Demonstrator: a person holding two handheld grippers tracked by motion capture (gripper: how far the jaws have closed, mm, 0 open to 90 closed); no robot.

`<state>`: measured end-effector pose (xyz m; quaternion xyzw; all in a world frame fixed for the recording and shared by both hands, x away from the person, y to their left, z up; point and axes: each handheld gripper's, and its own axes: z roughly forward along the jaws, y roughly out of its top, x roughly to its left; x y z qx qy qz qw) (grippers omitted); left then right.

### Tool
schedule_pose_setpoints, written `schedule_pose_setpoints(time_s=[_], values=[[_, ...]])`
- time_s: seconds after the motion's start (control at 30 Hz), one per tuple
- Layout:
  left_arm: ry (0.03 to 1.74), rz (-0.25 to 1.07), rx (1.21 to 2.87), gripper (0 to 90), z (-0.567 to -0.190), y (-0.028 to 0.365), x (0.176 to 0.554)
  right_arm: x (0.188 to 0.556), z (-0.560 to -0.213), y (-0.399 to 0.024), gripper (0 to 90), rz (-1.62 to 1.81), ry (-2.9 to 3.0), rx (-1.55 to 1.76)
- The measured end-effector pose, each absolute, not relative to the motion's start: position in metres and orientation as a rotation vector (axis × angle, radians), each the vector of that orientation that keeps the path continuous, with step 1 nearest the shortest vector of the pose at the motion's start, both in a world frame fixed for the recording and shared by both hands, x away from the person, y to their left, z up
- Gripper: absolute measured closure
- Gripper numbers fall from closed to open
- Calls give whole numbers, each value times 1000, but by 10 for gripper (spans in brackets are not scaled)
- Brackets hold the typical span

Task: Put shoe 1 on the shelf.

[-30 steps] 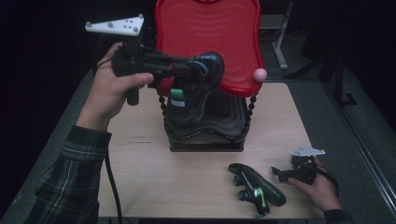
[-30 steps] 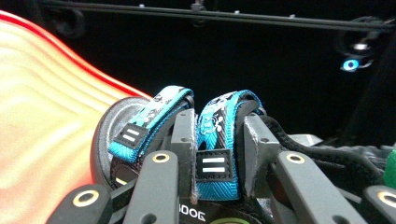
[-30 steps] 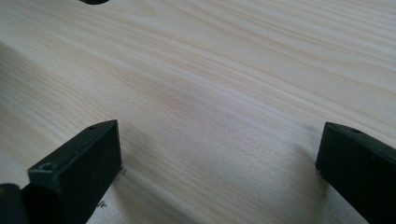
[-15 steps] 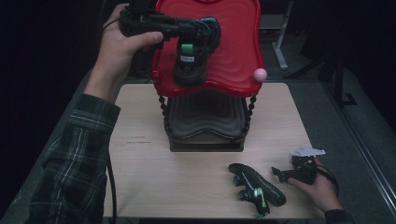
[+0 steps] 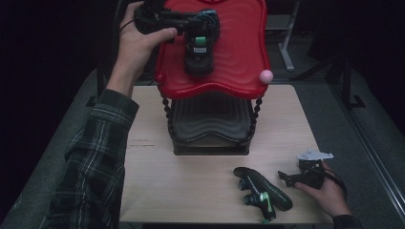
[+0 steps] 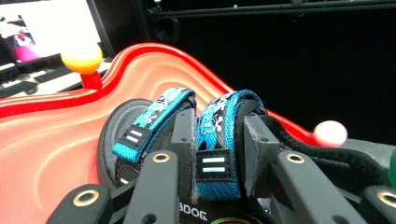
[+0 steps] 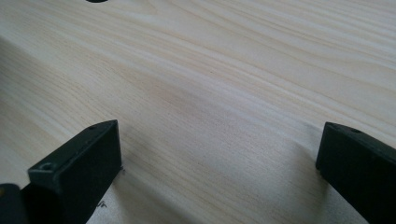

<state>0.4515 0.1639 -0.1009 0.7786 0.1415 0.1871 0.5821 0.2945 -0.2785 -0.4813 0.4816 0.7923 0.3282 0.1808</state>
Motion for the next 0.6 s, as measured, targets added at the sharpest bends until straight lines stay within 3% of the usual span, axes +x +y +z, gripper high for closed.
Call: schedule_pose_setpoints(time_s=[0.6], values=[[306, 435, 1827, 658, -118, 163, 444, 294, -481, -279, 0, 926, 2237, 1361]])
